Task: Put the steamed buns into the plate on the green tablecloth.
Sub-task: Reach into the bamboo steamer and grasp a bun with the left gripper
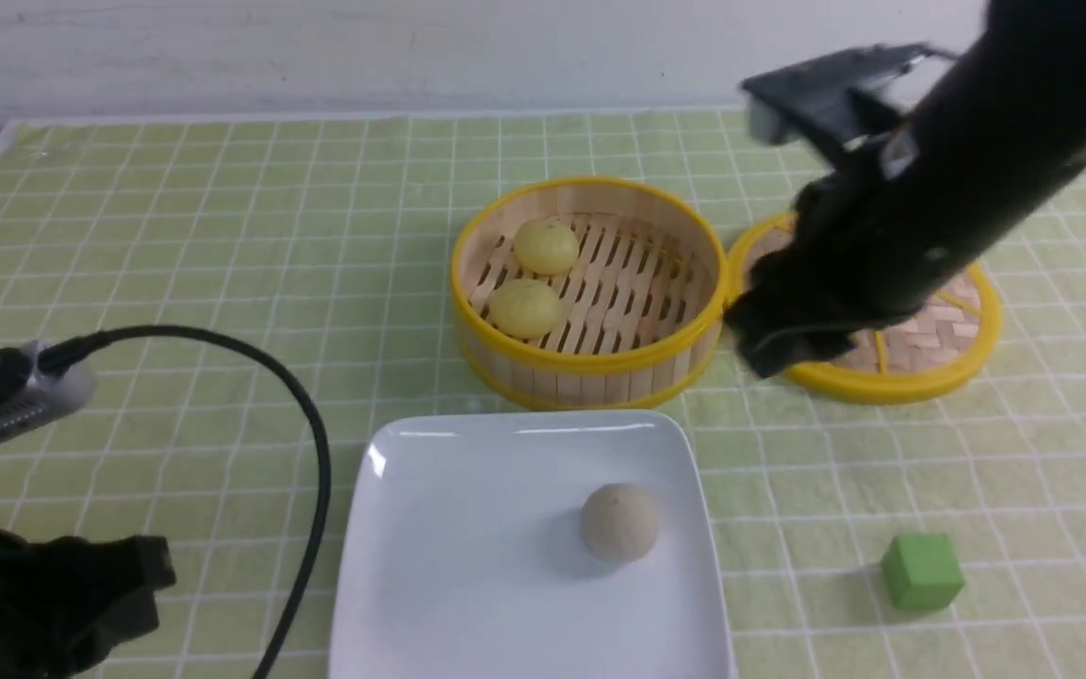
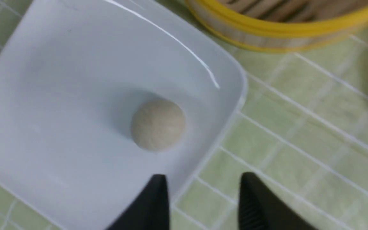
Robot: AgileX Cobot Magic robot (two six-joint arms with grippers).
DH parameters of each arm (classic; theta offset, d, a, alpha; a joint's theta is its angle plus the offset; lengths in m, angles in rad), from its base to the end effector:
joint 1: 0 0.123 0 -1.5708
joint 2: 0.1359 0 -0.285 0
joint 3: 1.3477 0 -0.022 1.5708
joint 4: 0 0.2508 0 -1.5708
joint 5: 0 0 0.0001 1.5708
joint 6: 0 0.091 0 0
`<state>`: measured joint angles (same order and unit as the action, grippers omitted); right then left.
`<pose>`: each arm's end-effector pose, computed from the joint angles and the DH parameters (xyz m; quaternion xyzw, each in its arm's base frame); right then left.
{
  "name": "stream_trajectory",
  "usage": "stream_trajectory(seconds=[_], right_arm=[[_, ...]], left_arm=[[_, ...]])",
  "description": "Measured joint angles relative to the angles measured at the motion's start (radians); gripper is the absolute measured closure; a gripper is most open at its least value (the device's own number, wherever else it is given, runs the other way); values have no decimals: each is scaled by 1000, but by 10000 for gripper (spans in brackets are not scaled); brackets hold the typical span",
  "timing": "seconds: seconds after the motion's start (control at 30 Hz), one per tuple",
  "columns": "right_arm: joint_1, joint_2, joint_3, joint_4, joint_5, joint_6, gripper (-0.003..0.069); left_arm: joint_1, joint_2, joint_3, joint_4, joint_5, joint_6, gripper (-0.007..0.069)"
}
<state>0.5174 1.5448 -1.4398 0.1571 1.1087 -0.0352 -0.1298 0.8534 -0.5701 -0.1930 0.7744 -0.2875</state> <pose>0.2731 0.1701 0.3426 -0.2473 0.9406 0.1265 0.1951 0.1425 -0.0309 0.2599 -0.1206 0.9443 -0.1439 0.2704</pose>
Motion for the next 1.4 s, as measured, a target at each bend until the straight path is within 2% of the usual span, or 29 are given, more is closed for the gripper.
stream_trajectory(seconds=[0.03, 0.07, 0.1, 0.2, 0.23, 0.37, 0.47, 0.5, 0.63, 0.73, 0.83, 0.87, 0.97, 1.13, 1.4], right_arm=[[-20, -71, 3, -33, 80, 19, 608], [-22, -79, 5, -36, 84, 19, 617], [-28, -145, 34, -54, 107, 29, 664], [-31, -232, 102, -54, 119, 43, 673], [-31, -298, 176, -52, 124, 49, 673], [-31, -508, 381, -60, 132, 70, 673], [-31, -617, 493, -72, 108, 72, 673], [-31, -668, 549, -74, 70, 74, 672], [-31, -751, 667, -86, -26, 74, 669], [-31, -769, 723, -107, -73, 75, 667], [-31, -767, 747, -130, -87, 75, 664], [-31, -767, 747, -131, -87, 75, 664], [-31, -766, 750, -140, -105, 75, 660], [-31, -766, 750, -140, -118, 75, 657], [-31, -766, 750, -133, -118, 88, 650]], left_arm=[[0, 39, -19, -35, -8, 30, 464], [0, 52, -22, -44, -8, 35, 473], [0, 108, -59, -89, 7, 85, 512], [0, 221, -130, -159, 52, 170, 587], [0, 301, -180, -217, 88, 236, 613], [0, 534, -355, -389, 157, 434, 622], [-3, 651, -466, -435, 228, 463, 622], [-16, 734, -567, -439, 278, 462, 622], [-90, 902, -827, -357, 329, 389, 600], [-172, 1020, -1039, -201, 350, 251, 547], [-240, 1118, -1220, -32, 393, 94, 463], [-244, 1124, -1243, -22, 396, 74, 457], [-299, 1219, -1406, 118, 440, -39, 339], [-346, 1337, -1551, 181, 432, -69, 225], [-354, 1461, -1586, 214, 322, -71, 204]])
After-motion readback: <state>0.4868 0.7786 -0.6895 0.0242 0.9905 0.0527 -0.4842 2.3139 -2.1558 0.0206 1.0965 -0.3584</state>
